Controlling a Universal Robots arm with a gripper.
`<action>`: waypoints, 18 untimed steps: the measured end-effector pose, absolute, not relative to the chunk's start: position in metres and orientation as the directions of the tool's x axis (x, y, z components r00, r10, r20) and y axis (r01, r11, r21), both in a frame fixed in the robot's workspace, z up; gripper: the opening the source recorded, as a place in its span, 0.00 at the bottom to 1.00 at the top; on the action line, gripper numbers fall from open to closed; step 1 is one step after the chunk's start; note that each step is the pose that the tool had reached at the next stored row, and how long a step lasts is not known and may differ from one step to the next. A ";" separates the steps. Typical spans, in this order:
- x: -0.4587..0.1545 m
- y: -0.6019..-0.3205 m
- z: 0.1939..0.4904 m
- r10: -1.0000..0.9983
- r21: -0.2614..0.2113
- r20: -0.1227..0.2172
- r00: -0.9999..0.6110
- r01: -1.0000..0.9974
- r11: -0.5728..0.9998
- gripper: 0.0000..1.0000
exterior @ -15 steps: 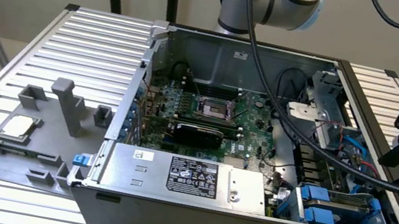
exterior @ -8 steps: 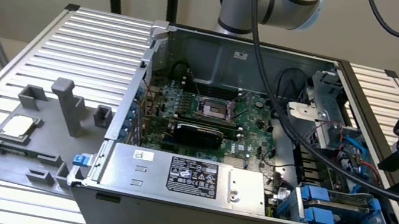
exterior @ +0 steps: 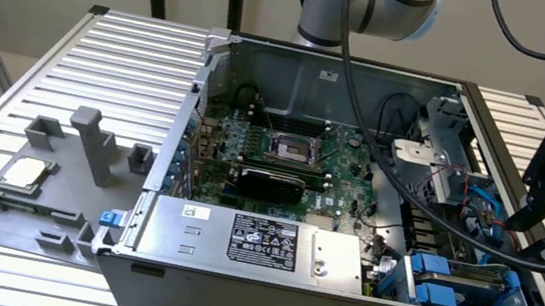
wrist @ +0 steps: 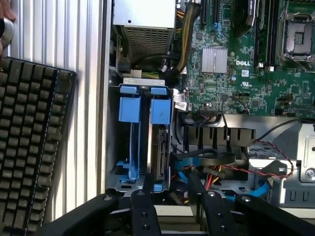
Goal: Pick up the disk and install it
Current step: 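Insert the first disk wire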
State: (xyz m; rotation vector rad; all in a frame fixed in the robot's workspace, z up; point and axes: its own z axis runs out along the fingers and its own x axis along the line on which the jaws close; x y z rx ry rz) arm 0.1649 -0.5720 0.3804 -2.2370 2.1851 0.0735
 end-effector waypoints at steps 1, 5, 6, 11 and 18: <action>0.165 -0.572 0.378 -0.999 0.023 -0.043 0.025 -0.999 -0.026 0.41; 0.165 -0.572 0.371 -0.999 0.024 -0.043 0.029 -0.999 -0.030 0.41; 0.165 -0.572 0.369 -0.999 0.024 -0.043 0.030 -0.999 -0.031 0.41; 0.165 -0.568 0.360 -0.999 0.024 -0.043 0.031 -0.999 -0.032 0.41; 0.160 -0.562 0.356 -0.999 0.024 -0.042 0.035 -0.999 -0.036 0.55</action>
